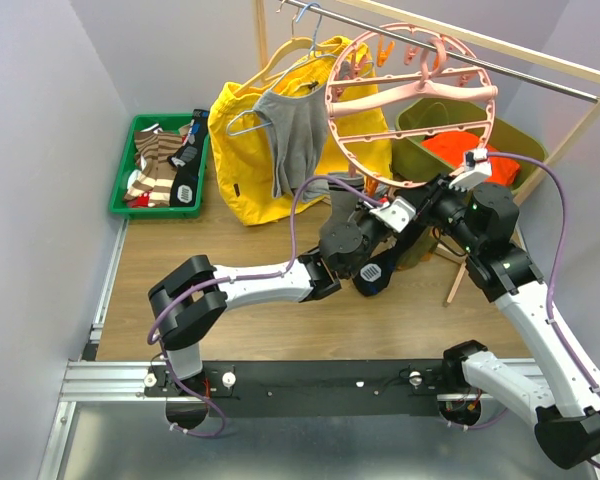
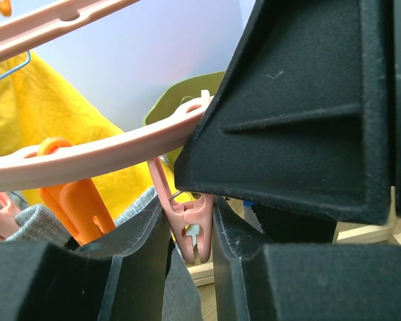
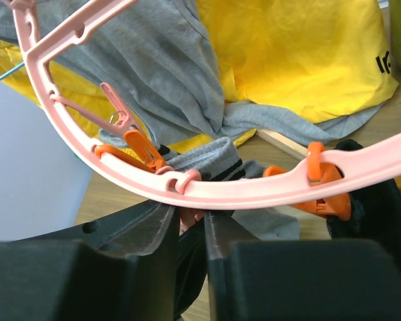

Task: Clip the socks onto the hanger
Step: Open the clamp at the hanger.

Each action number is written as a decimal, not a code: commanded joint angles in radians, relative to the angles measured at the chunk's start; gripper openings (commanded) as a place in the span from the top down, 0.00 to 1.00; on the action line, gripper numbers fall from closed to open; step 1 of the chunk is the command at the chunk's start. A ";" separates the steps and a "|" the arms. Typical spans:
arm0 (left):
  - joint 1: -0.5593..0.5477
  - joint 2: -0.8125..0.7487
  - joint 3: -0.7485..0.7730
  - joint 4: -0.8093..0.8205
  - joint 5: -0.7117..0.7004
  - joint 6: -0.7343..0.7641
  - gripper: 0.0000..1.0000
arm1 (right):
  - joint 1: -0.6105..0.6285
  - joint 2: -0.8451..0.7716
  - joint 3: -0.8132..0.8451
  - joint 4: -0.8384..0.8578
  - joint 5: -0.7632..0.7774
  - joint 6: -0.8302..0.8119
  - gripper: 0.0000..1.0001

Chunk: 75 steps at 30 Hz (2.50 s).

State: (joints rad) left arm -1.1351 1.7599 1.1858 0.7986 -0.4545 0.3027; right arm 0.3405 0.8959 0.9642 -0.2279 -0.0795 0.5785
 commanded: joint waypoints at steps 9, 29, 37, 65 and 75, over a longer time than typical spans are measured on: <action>-0.028 -0.060 -0.061 -0.010 0.069 0.015 0.42 | 0.000 -0.002 0.025 0.004 0.075 -0.038 0.90; 0.181 -0.139 -0.134 0.051 0.654 -0.298 0.34 | 0.000 -0.020 0.041 0.016 0.038 -0.143 0.94; 0.182 -0.108 -0.103 0.068 0.735 -0.379 0.36 | 0.000 -0.031 0.004 0.062 -0.014 -0.175 0.94; 0.184 -0.070 -0.086 0.030 0.568 -0.338 1.00 | 0.000 -0.080 0.030 -0.036 -0.115 -0.189 0.45; 0.181 -0.069 -0.097 0.031 0.570 -0.341 1.00 | 0.000 -0.061 0.008 0.030 -0.152 -0.174 0.35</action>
State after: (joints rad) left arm -0.9493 1.6783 1.0885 0.8207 0.1421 -0.0494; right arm 0.3386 0.8268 0.9646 -0.2325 -0.1921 0.3950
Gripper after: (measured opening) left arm 0.247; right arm 0.646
